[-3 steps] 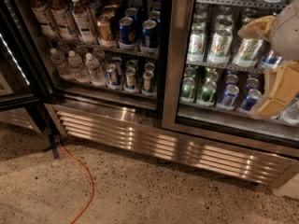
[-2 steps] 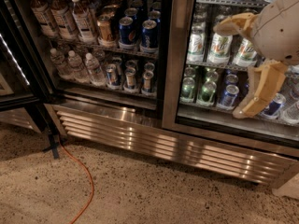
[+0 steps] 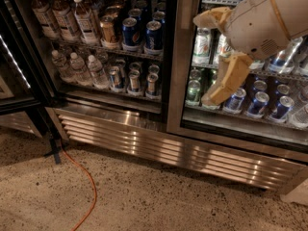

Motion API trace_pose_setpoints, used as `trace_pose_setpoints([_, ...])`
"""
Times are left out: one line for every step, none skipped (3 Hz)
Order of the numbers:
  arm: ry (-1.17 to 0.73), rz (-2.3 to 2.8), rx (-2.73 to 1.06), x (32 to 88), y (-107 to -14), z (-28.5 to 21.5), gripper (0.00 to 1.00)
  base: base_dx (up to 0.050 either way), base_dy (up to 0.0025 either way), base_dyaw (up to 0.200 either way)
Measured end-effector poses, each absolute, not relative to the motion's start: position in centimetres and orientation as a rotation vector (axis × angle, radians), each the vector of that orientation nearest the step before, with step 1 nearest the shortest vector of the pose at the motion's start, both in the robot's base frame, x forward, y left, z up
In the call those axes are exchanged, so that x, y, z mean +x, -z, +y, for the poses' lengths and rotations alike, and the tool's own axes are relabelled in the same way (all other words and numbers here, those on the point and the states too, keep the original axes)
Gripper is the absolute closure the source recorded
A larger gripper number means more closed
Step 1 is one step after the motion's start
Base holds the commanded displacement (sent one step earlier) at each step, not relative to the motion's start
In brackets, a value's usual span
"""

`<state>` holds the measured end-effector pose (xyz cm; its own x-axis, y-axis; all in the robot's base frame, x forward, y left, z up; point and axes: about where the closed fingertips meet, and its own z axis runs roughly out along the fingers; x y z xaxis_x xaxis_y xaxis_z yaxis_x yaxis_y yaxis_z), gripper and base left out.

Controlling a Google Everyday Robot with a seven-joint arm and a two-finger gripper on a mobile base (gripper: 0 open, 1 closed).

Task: Open right fridge door

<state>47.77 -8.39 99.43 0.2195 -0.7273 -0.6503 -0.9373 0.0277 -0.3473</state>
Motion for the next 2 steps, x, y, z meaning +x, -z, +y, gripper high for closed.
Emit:
trace_pose_setpoints([-0.331, 1.619, -1.618, 50.9, -99.9, -7.9, 0.00, 0.000, 0.00000, 0.000])
trace_pose_setpoints([-0.311, 1.653, -1.523, 53.6, -100.5, -8.1, 0.00, 0.000, 0.00000, 0.000])
